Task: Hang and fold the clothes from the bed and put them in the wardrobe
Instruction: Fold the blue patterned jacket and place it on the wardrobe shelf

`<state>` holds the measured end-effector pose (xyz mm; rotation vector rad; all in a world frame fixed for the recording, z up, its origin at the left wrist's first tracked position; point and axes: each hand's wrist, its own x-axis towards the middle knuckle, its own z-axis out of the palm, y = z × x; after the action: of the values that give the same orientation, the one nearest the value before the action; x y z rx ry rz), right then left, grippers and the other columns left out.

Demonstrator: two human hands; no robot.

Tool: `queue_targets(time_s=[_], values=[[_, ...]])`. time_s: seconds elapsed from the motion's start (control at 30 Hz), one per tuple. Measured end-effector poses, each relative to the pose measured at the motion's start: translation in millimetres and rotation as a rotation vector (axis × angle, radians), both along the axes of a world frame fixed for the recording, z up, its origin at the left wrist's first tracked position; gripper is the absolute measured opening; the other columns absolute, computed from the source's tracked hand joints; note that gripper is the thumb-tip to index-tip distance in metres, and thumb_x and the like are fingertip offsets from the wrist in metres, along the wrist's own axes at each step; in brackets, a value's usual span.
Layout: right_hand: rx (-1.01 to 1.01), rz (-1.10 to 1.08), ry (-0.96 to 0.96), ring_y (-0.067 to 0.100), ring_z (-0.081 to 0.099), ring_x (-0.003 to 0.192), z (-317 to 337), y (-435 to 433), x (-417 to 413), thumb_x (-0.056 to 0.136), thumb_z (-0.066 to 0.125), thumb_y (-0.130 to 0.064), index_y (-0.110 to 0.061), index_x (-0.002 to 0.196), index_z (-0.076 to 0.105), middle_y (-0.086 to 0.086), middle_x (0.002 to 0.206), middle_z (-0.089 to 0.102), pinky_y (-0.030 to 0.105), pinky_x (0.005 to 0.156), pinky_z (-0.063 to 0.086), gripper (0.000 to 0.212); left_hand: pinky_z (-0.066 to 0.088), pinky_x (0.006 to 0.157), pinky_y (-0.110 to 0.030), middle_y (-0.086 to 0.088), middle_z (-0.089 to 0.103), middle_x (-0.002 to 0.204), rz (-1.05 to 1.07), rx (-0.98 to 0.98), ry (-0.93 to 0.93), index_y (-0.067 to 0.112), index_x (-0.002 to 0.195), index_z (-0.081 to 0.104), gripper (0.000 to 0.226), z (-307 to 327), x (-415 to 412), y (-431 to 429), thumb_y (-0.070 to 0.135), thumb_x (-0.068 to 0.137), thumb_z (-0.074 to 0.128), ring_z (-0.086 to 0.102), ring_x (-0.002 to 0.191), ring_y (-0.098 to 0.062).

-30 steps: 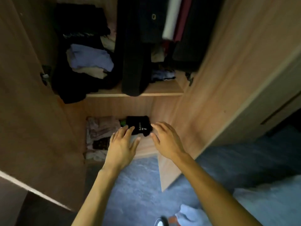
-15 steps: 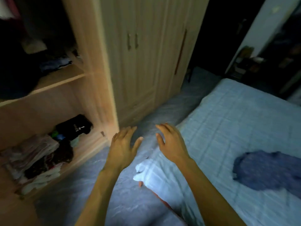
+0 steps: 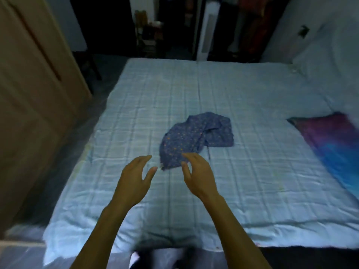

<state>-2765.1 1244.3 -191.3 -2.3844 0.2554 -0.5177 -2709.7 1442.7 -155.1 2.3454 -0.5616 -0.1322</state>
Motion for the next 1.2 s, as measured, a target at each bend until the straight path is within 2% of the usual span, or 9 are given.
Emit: queue_targets(time_s=[0.13, 0.23, 0.43, 0.57, 0.77, 0.9, 1.03, 1.13, 1.2], values=[[0.043, -0.118, 0.044, 0.023, 0.061, 0.1, -20, -47, -13, 0.092, 0.052, -0.022, -0.009, 0.115, 0.065, 0.009, 0.109, 0.067, 0.029, 0.09, 0.045, 0.03, 0.033, 0.092, -0.019, -0.004, 0.059, 0.126, -0.13, 0.004, 0.027, 0.013, 0.128, 0.056, 0.045, -11, 15, -64, 0.04, 0.092, 0.053, 0.054, 0.114, -0.018], [0.059, -0.163, 0.119, 0.023, 0.06, 0.105, -29, -73, -9, 0.092, 0.052, -0.024, -0.009, 0.117, 0.065, 0.008, 0.114, 0.066, 0.024, 0.094, 0.039, 0.032, 0.037, 0.093, -0.023, -0.005, 0.059, 0.125, -0.17, -0.021, 0.079, 0.011, 0.128, 0.056, 0.048, -31, 37, -95, 0.04, 0.09, 0.054, 0.055, 0.113, -0.019], [0.059, -0.189, 0.293, 0.022, 0.058, 0.112, -48, -131, 38, 0.094, 0.047, -0.03, -0.011, 0.122, 0.062, 0.006, 0.12, 0.064, 0.033, 0.099, 0.045, 0.037, 0.034, 0.089, -0.021, -0.01, 0.059, 0.124, -0.193, -0.018, 0.184, 0.007, 0.127, 0.056, 0.04, -76, 107, -157, 0.027, 0.092, 0.059, 0.055, 0.112, -0.025], [0.032, -0.143, 0.364, 0.024, 0.058, 0.112, -67, -161, 89, 0.093, 0.046, -0.031, -0.011, 0.122, 0.062, 0.007, 0.12, 0.064, 0.037, 0.097, 0.046, 0.038, 0.038, 0.09, -0.029, -0.014, 0.058, 0.124, -0.271, 0.044, 0.208, 0.005, 0.128, 0.054, 0.04, -108, 170, -202, 0.027, 0.094, 0.055, 0.054, 0.112, -0.029], [0.046, -0.064, 0.389, 0.029, 0.06, 0.095, -94, -201, 171, 0.092, 0.055, -0.015, -0.007, 0.12, 0.062, 0.012, 0.111, 0.065, 0.037, 0.084, 0.049, 0.03, 0.04, 0.101, -0.042, -0.016, 0.051, 0.134, -0.334, 0.174, 0.227, 0.006, 0.135, 0.047, 0.048, -150, 256, -269, 0.033, 0.095, 0.051, 0.049, 0.12, -0.033], [0.1, -0.052, 0.394, 0.029, 0.059, 0.102, -126, -242, 216, 0.092, 0.05, -0.019, -0.006, 0.12, 0.061, 0.012, 0.114, 0.064, 0.038, 0.088, 0.049, 0.034, 0.041, 0.098, -0.045, -0.018, 0.051, 0.131, -0.357, 0.247, 0.187, 0.006, 0.135, 0.046, 0.046, -178, 310, -325, 0.028, 0.095, 0.052, 0.051, 0.115, -0.035], [0.144, -0.087, 0.381, 0.029, 0.061, 0.097, -167, -283, 248, 0.091, 0.056, -0.011, -0.006, 0.118, 0.063, 0.013, 0.11, 0.065, 0.037, 0.084, 0.051, 0.028, 0.043, 0.095, -0.044, -0.019, 0.053, 0.127, -0.338, 0.295, 0.143, 0.007, 0.135, 0.046, 0.046, -214, 354, -387, 0.027, 0.094, 0.052, 0.052, 0.112, -0.035], [0.19, -0.122, 0.413, 0.029, 0.059, 0.102, -200, -314, 268, 0.093, 0.05, -0.019, -0.007, 0.122, 0.062, 0.012, 0.115, 0.064, 0.041, 0.086, 0.051, 0.033, 0.04, 0.097, -0.046, -0.021, 0.048, 0.131, -0.33, 0.343, 0.079, 0.006, 0.138, 0.04, 0.054, -251, 385, -435, 0.026, 0.091, 0.055, 0.047, 0.118, -0.037], [0.197, -0.165, 0.418, 0.03, 0.059, 0.102, -218, -330, 275, 0.093, 0.051, -0.017, -0.007, 0.121, 0.062, 0.013, 0.115, 0.063, 0.04, 0.086, 0.051, 0.032, 0.029, 0.107, -0.052, -0.022, 0.034, 0.145, -0.338, 0.401, 0.047, 0.01, 0.147, 0.025, 0.07, -273, 406, -464, 0.034, 0.089, 0.057, 0.034, 0.132, -0.037]])
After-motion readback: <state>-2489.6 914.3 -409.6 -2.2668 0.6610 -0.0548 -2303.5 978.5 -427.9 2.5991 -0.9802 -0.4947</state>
